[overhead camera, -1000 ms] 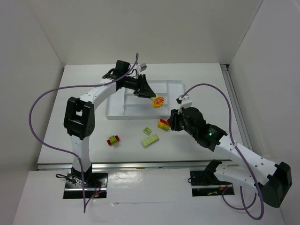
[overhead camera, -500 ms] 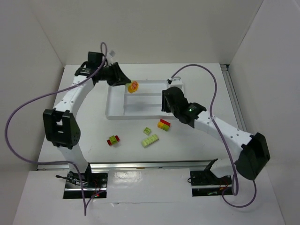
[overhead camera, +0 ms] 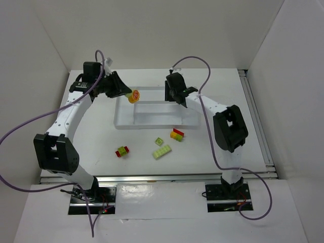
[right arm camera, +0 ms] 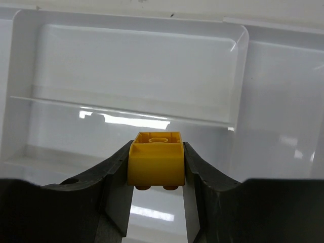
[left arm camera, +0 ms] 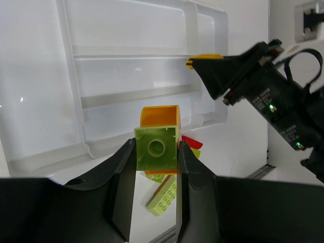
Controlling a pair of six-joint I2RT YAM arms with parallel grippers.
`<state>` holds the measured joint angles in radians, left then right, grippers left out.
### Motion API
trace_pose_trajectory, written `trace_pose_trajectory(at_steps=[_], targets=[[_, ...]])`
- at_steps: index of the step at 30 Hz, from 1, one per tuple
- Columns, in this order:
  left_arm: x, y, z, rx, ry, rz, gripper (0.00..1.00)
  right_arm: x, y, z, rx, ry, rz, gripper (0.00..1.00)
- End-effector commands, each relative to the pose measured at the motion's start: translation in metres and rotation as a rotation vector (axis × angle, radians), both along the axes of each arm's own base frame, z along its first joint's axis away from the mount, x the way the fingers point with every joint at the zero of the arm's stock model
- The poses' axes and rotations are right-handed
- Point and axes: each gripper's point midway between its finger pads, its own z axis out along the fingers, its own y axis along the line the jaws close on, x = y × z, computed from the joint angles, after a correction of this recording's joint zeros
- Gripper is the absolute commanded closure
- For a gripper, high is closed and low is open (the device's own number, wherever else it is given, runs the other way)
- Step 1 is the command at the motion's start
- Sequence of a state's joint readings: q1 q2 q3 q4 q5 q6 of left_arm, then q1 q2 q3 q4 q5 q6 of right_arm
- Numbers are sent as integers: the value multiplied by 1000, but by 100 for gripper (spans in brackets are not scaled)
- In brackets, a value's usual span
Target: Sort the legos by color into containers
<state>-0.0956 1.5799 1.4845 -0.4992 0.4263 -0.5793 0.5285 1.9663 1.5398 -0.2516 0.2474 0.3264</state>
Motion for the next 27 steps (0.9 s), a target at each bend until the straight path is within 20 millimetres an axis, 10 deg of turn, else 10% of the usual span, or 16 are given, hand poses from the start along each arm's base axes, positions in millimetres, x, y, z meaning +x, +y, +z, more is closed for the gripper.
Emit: trace_pose_trajectory(at_steps=[1,6,11,16,20,27], targets=[[-1,-3,10,-20,-35,-30,100,32,13,14,28,-72,21,71],[-5,-19,4,-67,-25,-105,100,54,13,8,39,-95,2,70],[-4,-26,3,-62,-26,-116,100,74,21,8,54,-85,3,21],[-1,-26,3,-50,-36,-126,100,65,19,46,58,-121,-6,11],[3,-25,-3,-37,-35,-136,100,24,12,120,169,-222,51,22],[0,-49,11,-95,-82,-273,100,-85,30,124,318,-197,394,13]])
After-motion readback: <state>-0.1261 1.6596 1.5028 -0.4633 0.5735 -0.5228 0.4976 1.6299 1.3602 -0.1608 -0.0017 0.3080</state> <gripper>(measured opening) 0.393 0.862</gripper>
